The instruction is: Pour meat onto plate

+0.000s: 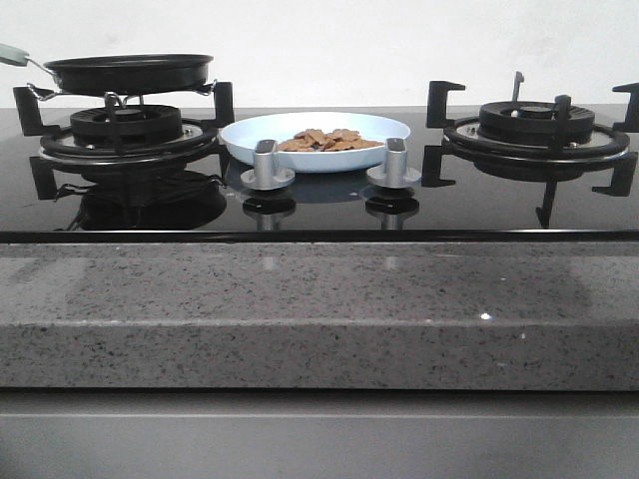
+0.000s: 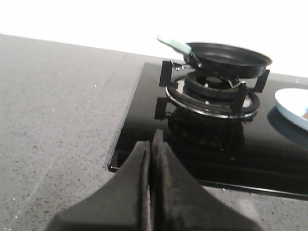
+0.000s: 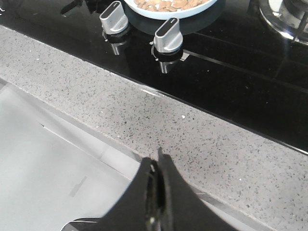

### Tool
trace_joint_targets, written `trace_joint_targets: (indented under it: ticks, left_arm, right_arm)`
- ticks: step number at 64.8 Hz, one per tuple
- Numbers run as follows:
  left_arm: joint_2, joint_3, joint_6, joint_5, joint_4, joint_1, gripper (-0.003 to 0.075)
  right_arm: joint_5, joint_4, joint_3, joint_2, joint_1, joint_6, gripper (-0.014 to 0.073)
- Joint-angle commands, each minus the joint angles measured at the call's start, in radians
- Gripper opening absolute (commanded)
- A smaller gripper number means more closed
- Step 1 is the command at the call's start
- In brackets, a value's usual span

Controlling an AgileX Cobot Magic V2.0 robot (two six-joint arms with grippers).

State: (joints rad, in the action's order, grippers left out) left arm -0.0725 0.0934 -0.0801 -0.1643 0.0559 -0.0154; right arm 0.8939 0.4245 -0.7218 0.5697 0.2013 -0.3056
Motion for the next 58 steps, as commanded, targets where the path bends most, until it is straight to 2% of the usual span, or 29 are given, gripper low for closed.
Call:
trace_joint_targets:
  ticks: [1,9,17,58]
  left_arm:
    - [0.041,-0.004,-0.001,0.114,0.011,-0.006,-0.0020]
    - [0.097,-0.045,-0.001,0.139,0.009,-0.006,-0.0020]
    - [0.095,-0.105,-0.001,0.263,0.009,-0.004,-0.0020]
    - [0.093,-0.103,-0.001,0.244,-0.041,0.013,-0.0020]
  right_arm:
    - [-0.055,0.021,-0.022,0.000,0.000,-0.008,-0.0071]
    - [-0.055,0.021,-0.022,0.000,0.000,-0.008,-0.0071]
    - [-0.054,0.021,-0.022,0.001,0.000,-0.008,-0.0071]
    - [-0.047,0.021,-0.022,0.001,0.000,-0.008,-0.0071]
